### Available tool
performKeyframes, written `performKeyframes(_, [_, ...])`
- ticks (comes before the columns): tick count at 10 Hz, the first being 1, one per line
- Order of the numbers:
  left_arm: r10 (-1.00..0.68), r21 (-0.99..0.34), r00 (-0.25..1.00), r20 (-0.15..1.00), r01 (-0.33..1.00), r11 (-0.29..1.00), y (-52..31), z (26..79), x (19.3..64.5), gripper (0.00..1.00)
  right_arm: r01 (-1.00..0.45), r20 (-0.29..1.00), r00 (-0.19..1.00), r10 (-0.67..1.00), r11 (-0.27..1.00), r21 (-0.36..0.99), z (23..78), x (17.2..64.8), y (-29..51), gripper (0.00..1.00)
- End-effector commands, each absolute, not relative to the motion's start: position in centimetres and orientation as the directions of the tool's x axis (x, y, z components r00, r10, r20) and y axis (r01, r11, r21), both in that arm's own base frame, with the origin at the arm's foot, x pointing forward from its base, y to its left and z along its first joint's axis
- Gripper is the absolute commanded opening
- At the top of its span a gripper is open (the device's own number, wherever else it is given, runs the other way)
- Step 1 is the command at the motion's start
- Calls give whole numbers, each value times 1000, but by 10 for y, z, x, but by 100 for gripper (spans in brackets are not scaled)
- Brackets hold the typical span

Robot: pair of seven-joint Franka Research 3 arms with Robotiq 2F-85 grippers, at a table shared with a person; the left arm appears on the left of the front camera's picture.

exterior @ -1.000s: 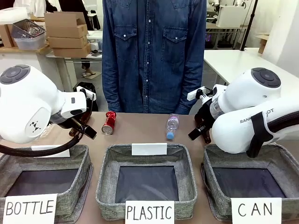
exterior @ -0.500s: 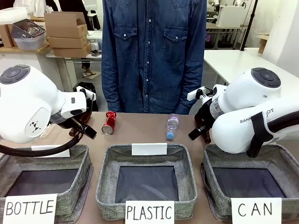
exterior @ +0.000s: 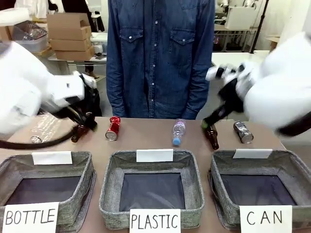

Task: Sort the can waste into the basket.
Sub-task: Pick up the can waste from the table and place it in the right Fabric basket.

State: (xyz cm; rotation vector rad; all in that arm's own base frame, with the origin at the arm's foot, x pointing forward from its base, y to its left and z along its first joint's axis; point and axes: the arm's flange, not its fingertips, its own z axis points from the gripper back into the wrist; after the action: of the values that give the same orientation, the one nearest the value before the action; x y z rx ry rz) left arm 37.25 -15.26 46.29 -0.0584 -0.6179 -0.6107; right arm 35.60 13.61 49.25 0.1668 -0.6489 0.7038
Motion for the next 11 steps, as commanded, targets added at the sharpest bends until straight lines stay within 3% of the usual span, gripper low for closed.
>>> performKeyframes(1, [-503,172,581,640,530,831,-110,488,250,100,-605,669,528,524,784,-136,526,257,59,100])
performKeyframes(2, [-515,259,522,680,486,835,-113,482,258,100,-526,655,573,494,834,-168,521,256,62,100])
performKeyframes(3, [-514,147,605,608,550,822,-148,512,346,100,-632,650,551,523,770,-83,541,332,106,100])
performKeyframes(4, [-515,194,555,653,535,822,-142,547,324,100,-595,674,542,503,796,-115,573,308,78,100])
performKeyframes(5, [-577,38,551,603,703,710,-148,539,336,100,-643,640,594,487,766,15,562,321,86,100])
performKeyframes(6, [-525,-179,588,616,753,633,-130,538,338,100,-591,630,693,350,776,221,560,327,76,100])
performKeyframes(7, [-439,-450,640,631,763,465,-94,535,336,100,-294,401,912,90,824,484,564,335,54,100])
performKeyframes(8, [-262,-626,736,624,671,397,-56,527,335,100,-197,258,966,21,708,678,561,332,26,100])
performKeyframes(9, [-150,-718,776,613,626,305,-21,512,331,100,-139,191,981,-33,567,812,554,326,-5,100])
performKeyframes(11, [136,-777,765,629,613,145,47,477,317,100,-22,110,964,-244,336,942,532,317,-68,100])
